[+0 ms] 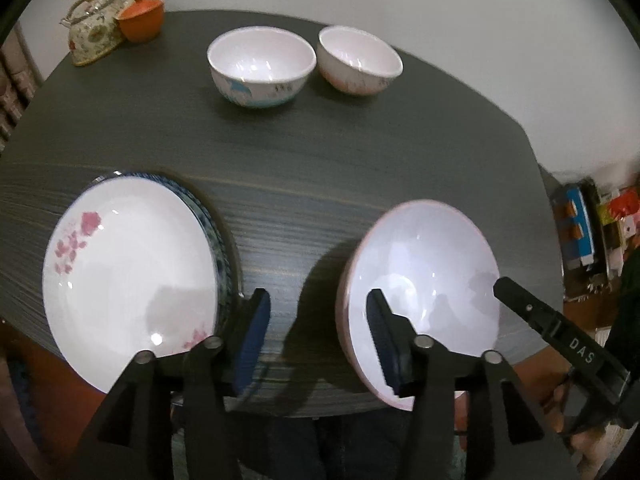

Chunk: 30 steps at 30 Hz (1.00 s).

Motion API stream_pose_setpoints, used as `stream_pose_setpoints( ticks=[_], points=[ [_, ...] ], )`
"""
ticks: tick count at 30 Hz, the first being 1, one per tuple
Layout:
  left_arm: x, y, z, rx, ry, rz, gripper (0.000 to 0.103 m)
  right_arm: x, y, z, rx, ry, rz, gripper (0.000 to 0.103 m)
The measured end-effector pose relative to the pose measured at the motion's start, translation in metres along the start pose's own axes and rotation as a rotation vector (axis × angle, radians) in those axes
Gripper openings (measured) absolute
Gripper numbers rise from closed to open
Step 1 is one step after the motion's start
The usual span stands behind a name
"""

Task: Organize plates and bowls
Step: 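Lower the pink-rimmed bowl onto the table and open both tools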

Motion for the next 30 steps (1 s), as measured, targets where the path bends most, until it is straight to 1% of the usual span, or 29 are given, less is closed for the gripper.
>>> stream_pose_setpoints(
  ticks=[4, 8, 12, 14, 20, 22, 25, 30],
  points=[
    [-0.014, 0.012, -0.013, -0.008, -0.001, 0.038, 0.051, -0.006, 0.004, -0.021, -0.067, 0.023, 0.017, 0.035],
    [-0.025, 0.023, -0.037, -0.010, 0.053, 0.079, 0.052, -0.008, 0.003, -0.045, -0.134, 0.057, 0.015, 0.035],
    [-0.038, 0.023, -0.059, -0.038, 0.095, 0.106, 0.052, -0.005, 0.003, -0.070, -0.186, 0.074, 0.004, 0.035],
    [-0.043, 0.026, -0.070, -0.041, 0.130, 0.116, 0.052, -0.002, 0.004, -0.080, -0.196, 0.087, -0.011, 0.035],
    [-0.051, 0.039, -0.101, -0.077, 0.161, 0.136, 0.052, 0.008, 0.015, -0.115, -0.253, 0.102, -0.021, 0.035],
    [-0.050, 0.045, -0.112, -0.098, 0.167, 0.133, 0.052, 0.014, 0.020, -0.123, -0.255, 0.101, -0.030, 0.035],
    [-0.043, 0.052, -0.123, -0.134, 0.145, 0.103, 0.052, 0.023, 0.026, -0.131, -0.248, 0.099, -0.050, 0.035],
    [-0.029, 0.067, -0.136, -0.163, 0.139, 0.080, 0.052, 0.040, 0.039, -0.145, -0.227, 0.106, -0.077, 0.035]
  ],
)
Point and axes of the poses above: each gripper's, at about its wrist camera, not at the fingertips, and x roughly the way its jaws point, z to its right, y to its top, the point moved 7 cm from there along x, roughly the way its jaws point, and after that the axes turned 5 degrees about x, right-handed, at the moved point
